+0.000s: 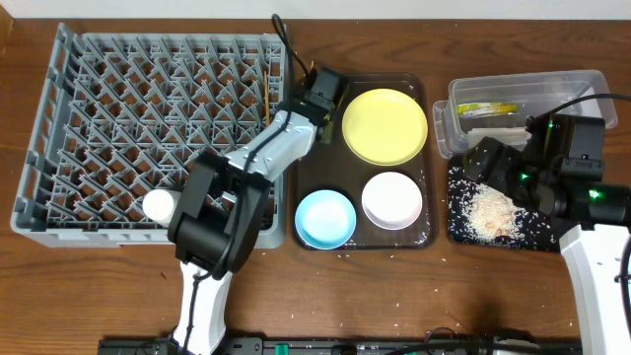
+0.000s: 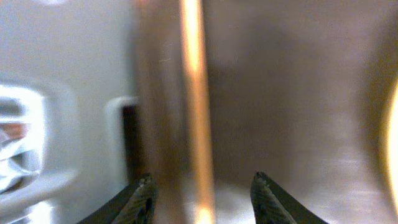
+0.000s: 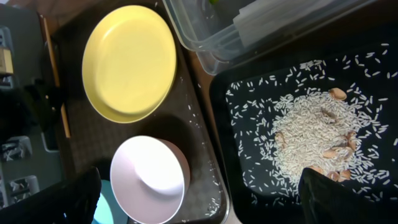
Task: Sort waste into correct bins and load items into the dishwasher
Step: 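Grasp the second chopstick on the dark tray with the left gripper, then place the second chopstick in the dish rack with the left gripper, then grasp the pink bowl rim with the left gripper and lift it, then lower the pink bowl into the dish rack and release it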
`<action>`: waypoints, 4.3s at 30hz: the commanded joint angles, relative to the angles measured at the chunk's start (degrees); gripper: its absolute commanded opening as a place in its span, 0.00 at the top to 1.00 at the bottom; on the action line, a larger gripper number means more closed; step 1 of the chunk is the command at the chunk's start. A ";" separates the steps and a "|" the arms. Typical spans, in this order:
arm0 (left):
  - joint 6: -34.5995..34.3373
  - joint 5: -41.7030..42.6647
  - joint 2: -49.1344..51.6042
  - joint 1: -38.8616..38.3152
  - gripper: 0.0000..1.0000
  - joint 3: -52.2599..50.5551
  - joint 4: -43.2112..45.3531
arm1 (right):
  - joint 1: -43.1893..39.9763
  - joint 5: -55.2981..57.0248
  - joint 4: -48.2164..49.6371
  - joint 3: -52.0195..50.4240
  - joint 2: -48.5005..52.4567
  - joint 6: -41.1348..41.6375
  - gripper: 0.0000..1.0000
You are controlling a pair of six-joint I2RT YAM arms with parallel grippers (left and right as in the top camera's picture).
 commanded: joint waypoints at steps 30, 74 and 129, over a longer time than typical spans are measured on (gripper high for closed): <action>-5.75 9.20 -18.99 1.90 0.92 1.20 -14.47 | -0.42 -0.24 -0.02 0.04 -0.02 0.81 0.01; -0.46 24.06 -19.41 -11.02 0.40 -2.69 -22.75 | -0.42 -0.24 -0.02 0.04 -0.02 0.81 0.01; -21.97 -57.29 -32.28 -0.96 0.92 -18.82 -42.05 | -0.42 -0.24 -0.02 0.04 -0.02 0.81 0.01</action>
